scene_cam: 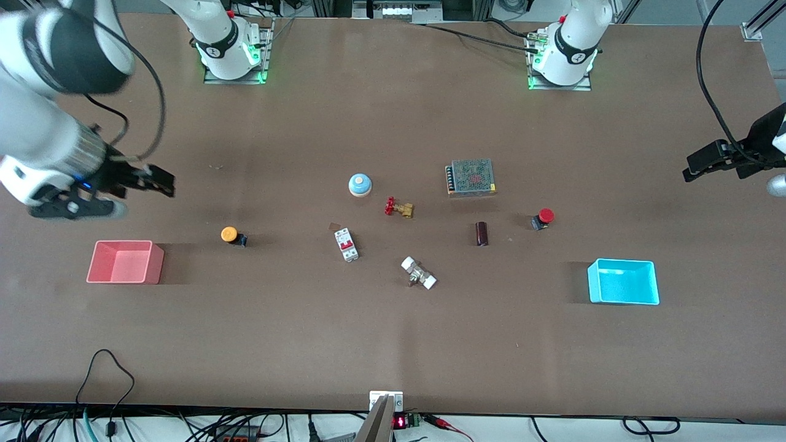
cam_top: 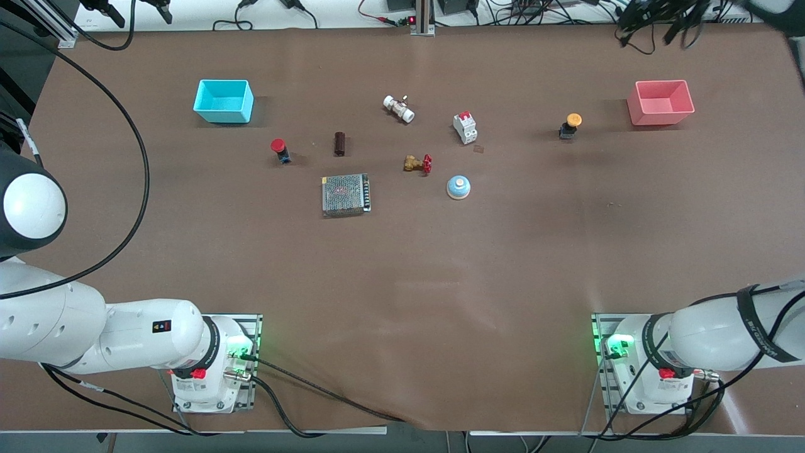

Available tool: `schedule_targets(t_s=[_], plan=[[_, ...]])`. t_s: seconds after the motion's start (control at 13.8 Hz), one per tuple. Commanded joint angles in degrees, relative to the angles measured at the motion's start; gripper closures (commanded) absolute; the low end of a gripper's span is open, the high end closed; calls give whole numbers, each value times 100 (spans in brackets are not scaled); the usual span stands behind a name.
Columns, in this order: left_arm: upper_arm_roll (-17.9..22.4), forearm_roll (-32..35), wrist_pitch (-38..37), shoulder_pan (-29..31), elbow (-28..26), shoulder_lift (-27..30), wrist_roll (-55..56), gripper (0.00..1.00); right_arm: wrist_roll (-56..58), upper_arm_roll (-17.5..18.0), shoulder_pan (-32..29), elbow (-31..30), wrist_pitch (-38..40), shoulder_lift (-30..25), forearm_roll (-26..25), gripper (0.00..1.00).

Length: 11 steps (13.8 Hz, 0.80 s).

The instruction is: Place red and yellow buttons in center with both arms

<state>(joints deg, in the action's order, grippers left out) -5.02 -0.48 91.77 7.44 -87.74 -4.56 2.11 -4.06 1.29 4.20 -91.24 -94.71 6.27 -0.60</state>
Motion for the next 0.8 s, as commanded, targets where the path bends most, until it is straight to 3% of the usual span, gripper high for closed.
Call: schedule_targets(t_s=[0.0,0.73], plan=[[-34,-31,-19,64,-208,201,-158,0,107,12,-200,599,803,-107,78,0],[-25,-31,-28,64,-410,394,-149,0,54,12,-253,28,936,-469,16,0]])
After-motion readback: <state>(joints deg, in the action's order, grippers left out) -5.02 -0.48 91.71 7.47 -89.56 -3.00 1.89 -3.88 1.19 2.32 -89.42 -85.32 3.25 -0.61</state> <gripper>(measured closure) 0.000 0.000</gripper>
